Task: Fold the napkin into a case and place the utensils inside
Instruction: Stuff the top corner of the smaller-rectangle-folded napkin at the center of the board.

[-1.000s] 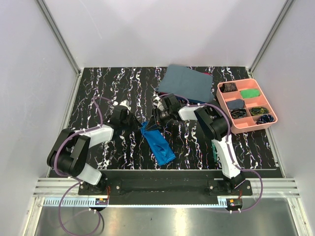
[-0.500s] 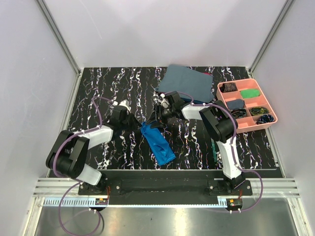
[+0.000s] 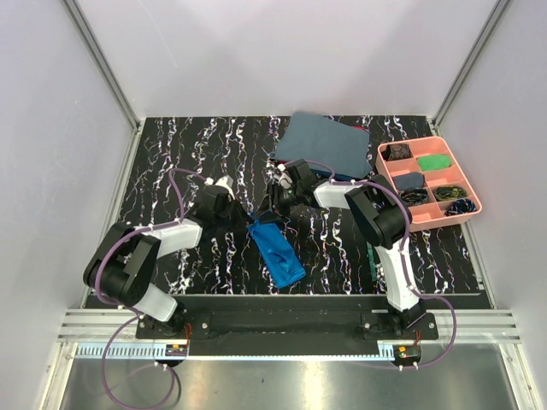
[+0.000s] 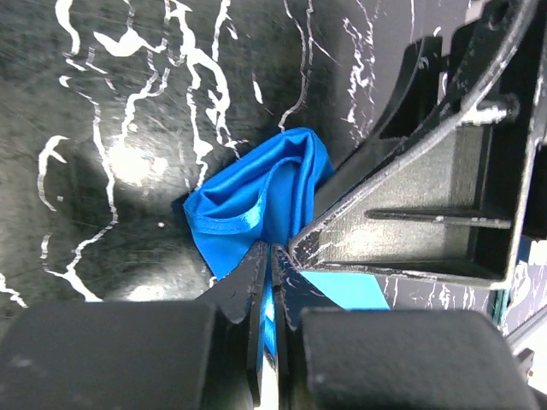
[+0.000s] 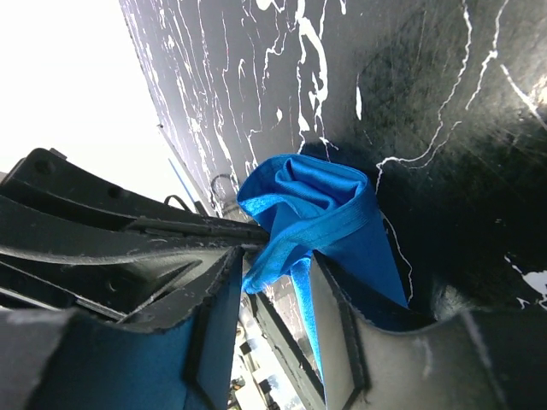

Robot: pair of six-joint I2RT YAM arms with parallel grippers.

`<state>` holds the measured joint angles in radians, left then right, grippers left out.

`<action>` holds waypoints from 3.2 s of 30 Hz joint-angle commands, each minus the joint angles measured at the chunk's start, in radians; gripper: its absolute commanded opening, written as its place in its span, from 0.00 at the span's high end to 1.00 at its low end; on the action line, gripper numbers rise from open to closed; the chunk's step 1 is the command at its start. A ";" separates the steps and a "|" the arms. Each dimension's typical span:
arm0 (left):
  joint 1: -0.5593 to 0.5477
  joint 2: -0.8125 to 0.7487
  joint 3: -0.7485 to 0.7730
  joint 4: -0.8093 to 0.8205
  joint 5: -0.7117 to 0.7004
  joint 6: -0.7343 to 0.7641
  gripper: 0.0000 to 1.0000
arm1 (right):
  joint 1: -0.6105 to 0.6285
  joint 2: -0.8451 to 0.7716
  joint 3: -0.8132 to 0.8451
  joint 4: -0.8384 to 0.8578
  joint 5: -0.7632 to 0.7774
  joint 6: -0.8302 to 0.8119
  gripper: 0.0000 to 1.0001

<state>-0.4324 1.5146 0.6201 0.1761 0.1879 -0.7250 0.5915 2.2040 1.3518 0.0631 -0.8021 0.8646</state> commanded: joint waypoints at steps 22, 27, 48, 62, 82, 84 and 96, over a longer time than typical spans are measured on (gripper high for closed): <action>-0.025 -0.065 0.046 -0.029 -0.050 0.101 0.68 | 0.011 -0.116 -0.091 0.026 0.015 -0.010 0.97; -0.035 -0.013 0.089 -0.076 -0.061 0.140 0.63 | -0.007 -0.127 -0.151 0.109 -0.011 0.028 1.00; -0.098 0.055 0.205 -0.214 -0.171 0.200 1.00 | -0.012 -0.113 -0.178 0.141 -0.022 0.039 1.00; -0.140 -0.044 0.124 -0.112 -0.081 0.093 1.00 | -0.002 -0.027 -0.076 0.138 -0.049 0.050 0.99; -0.120 -0.030 0.070 -0.118 -0.165 0.021 1.00 | -0.038 -0.058 -0.101 0.150 -0.071 0.065 0.67; -0.118 -0.025 0.075 -0.119 -0.163 0.022 1.00 | -0.042 -0.079 -0.111 0.141 -0.069 0.054 0.65; -0.118 -0.025 0.087 -0.122 -0.153 0.029 1.00 | -0.050 -0.099 -0.138 0.107 -0.080 0.002 0.65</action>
<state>-0.5507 1.4986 0.6979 0.0387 0.0261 -0.7002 0.5423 2.1551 1.2175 0.1799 -0.8745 0.9035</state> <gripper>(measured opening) 0.005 0.354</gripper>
